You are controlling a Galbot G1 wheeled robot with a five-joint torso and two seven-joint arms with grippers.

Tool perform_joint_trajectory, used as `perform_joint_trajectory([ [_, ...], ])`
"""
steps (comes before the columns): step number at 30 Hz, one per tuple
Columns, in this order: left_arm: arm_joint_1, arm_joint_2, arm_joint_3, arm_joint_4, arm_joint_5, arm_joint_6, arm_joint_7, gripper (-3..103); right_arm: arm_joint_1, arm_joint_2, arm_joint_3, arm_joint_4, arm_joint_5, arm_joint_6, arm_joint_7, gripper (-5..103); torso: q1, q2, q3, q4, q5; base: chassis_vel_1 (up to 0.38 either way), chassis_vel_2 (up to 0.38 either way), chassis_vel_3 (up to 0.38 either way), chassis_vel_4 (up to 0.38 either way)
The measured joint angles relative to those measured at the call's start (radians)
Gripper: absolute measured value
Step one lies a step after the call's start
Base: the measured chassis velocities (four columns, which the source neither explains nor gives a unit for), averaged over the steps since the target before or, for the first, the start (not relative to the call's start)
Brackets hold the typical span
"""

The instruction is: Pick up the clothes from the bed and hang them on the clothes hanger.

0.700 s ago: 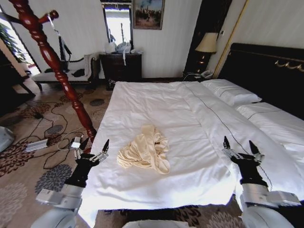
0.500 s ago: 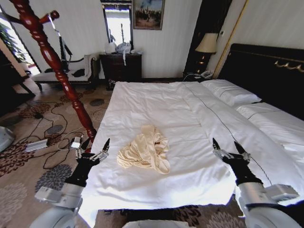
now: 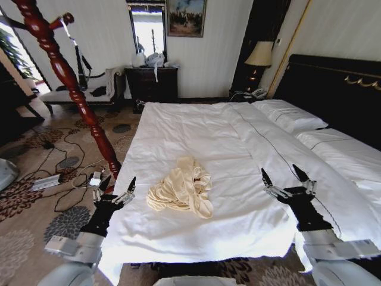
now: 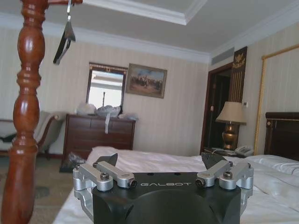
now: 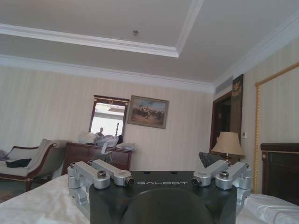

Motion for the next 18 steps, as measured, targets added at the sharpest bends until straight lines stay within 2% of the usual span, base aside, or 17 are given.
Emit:
perform_joint_trajectory([
  [6,0.001,0.000,-0.006,-0.004,-0.011,0.000,0.000,100,0.002,0.014,-0.001,-0.015,-0.008,-0.006,0.044,100,0.000,0.000,0.000,0.0001,0.0001,0.000,0.000,0.000,0.000],
  [13,-0.003,0.007,-0.029,0.004,-0.003,-0.013,-0.001,100,-0.007,0.018,-0.006,-0.010,0.029,-0.003,0.144,100,0.000,0.000,0.000,0.0000,-0.0002,0.000,0.000,0.000,0.000],
  [18,-0.004,0.001,-0.020,-0.005,-0.005,-0.011,-0.001,100,-0.006,0.012,-0.007,-0.015,0.045,0.023,0.145,100,0.000,0.000,0.000,0.0001,0.0000,0.000,0.000,0.000,0.000],
])
